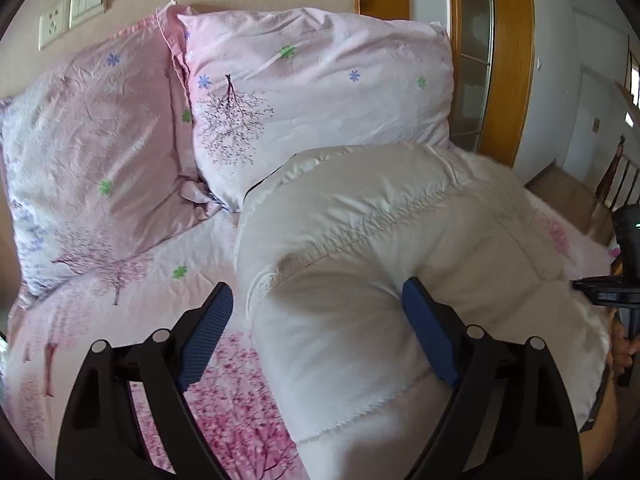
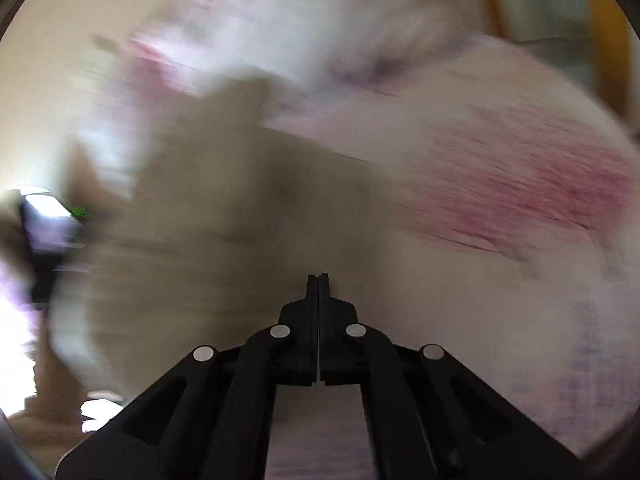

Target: Fold large clothes

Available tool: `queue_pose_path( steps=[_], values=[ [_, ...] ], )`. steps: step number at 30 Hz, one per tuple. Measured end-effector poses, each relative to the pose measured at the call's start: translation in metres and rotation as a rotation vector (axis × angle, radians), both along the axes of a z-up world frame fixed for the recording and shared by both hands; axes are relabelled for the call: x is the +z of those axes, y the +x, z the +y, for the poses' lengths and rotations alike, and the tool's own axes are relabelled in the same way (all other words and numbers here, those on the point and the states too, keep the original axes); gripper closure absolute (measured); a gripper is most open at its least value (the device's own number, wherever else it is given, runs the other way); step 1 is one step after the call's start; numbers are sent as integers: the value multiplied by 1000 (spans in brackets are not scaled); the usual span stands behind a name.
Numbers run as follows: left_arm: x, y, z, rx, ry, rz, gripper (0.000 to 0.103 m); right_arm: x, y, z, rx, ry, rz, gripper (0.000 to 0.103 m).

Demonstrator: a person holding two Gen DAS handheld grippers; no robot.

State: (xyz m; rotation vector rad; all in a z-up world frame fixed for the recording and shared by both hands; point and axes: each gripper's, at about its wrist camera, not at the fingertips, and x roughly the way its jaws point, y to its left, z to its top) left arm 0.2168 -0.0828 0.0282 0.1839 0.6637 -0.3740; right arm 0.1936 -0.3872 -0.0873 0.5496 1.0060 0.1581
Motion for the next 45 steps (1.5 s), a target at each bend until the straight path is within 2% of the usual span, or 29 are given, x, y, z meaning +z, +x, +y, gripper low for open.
queue_pose_path(
  steps=[1,2,4,5,6,8,9,12,14,16,18,20,23,26,31,34,37,39,40,43,45],
  values=[
    [-1,-1,1,-4,-2,6,17,-13,-4,-13,-31,115,5,103],
    [-2,-1,2,-6,-5,12,17,-12,-9,-20,-60,134,-4,103],
    [-2,0,3,-7,-15,25,17,13,-25,-28,-77,142,-154,103],
    [-2,1,2,-11,-18,30,17,25,-30,-30,-58,173,-206,100],
    [-3,2,1,-15,-21,35,17,37,-32,-30,-22,210,-238,92],
    [-4,2,-1,-23,-29,44,17,48,-32,-25,28,243,-283,27],
    [-5,2,-2,-28,-33,44,17,52,-30,-20,71,257,-300,25],
    [-8,2,-5,-33,-44,47,17,43,-18,-11,145,299,-260,29],
    [-9,1,-7,-38,-37,48,17,35,-7,-3,171,298,-217,41],
    [-9,0,-9,-45,-27,49,17,32,-6,6,215,320,-230,46],
    [-9,-1,-10,-54,-19,49,17,37,-12,15,264,325,-271,66],
    [-10,-2,-12,-62,-12,48,17,37,-14,21,250,238,-265,83],
    [-11,-3,-13,-79,-29,61,17,24,-10,19,215,227,-193,89],
    [-11,-7,-17,-101,-14,60,17,8,-8,20,200,221,-134,90],
    [-16,-13,-25,-96,17,56,16,-18,0,18,181,327,-63,91],
    [-16,-11,-22,-91,12,56,17,-10,4,17,193,308,-64,90],
    [-7,-10,-12,-104,-24,57,18,12,8,12,189,317,-80,81],
    [0,-7,-4,-113,-56,51,18,36,13,-6,133,317,-175,47],
    [5,-1,3,-101,-82,45,18,45,19,-11,120,317,-215,22],
    [12,22,24,-58,-189,62,17,61,49,-24,108,396,-254,20],
    [10,46,37,-21,-270,119,17,63,71,-22,109,400,-236,20]
  ],
)
